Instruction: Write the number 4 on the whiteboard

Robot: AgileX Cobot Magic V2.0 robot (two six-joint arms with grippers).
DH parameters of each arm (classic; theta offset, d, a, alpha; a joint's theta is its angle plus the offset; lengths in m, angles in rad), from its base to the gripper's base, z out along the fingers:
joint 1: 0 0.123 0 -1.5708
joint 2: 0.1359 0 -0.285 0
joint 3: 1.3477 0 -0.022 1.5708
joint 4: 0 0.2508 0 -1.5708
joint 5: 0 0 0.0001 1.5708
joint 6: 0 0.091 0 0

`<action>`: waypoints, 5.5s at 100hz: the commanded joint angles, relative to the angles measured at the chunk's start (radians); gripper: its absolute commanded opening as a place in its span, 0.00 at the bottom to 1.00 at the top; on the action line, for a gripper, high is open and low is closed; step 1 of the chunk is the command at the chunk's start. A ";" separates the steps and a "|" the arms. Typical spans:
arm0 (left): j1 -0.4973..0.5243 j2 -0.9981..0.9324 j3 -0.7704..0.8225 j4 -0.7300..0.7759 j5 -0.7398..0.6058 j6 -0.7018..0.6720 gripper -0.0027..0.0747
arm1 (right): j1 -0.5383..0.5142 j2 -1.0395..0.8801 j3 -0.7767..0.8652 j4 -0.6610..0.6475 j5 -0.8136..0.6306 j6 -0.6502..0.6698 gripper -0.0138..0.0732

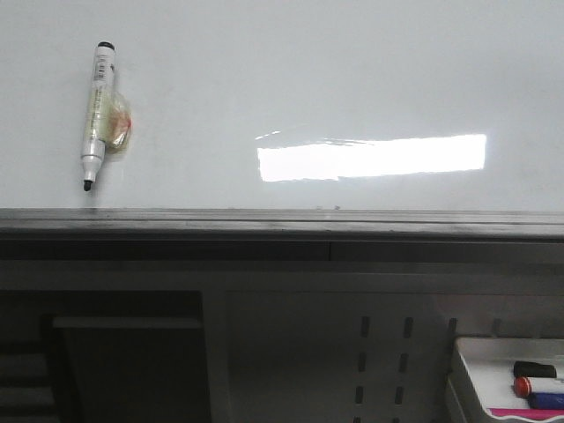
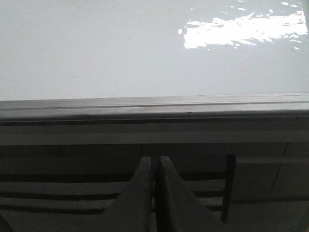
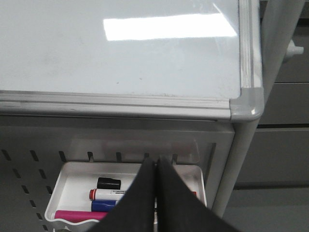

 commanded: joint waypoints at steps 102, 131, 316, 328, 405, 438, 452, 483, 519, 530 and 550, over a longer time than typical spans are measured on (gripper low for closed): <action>0.001 -0.025 0.034 -0.053 -0.108 -0.001 0.01 | -0.008 -0.017 0.022 0.000 -0.019 -0.003 0.08; 0.001 -0.025 0.034 -0.053 -0.118 -0.001 0.01 | -0.008 -0.017 0.022 0.002 -0.092 -0.003 0.08; -0.445 0.884 -0.338 -0.095 -0.703 -0.005 0.61 | -0.006 0.431 -0.229 0.250 -0.198 -0.003 0.08; -0.511 1.005 -0.374 -0.151 -0.764 -0.006 0.61 | -0.006 0.431 -0.229 0.250 -0.195 -0.003 0.08; -0.557 1.353 -0.504 -0.322 -0.794 -0.016 0.48 | -0.006 0.431 -0.229 0.263 -0.196 -0.003 0.08; -0.557 1.359 -0.504 -0.305 -0.765 -0.016 0.01 | 0.046 0.433 -0.231 0.303 -0.184 -0.007 0.09; -0.557 1.320 -0.504 -0.167 -0.737 -0.016 0.01 | 0.210 0.465 -0.258 0.301 -0.184 -0.081 0.09; -0.611 1.161 -0.504 0.386 -0.647 -0.016 0.01 | 0.679 0.630 -0.413 0.299 -0.198 -0.257 0.15; -0.732 1.136 -0.504 0.721 -0.750 -0.016 0.01 | 0.910 0.827 -0.666 0.299 -0.146 -0.257 0.61; -0.732 1.136 -0.504 0.737 -0.814 -0.016 0.01 | 0.928 0.892 -0.703 0.285 -0.157 -0.257 0.59; -0.732 1.135 -0.504 0.787 -0.848 -0.016 0.01 | 0.928 0.962 -0.731 0.254 -0.200 -0.257 0.59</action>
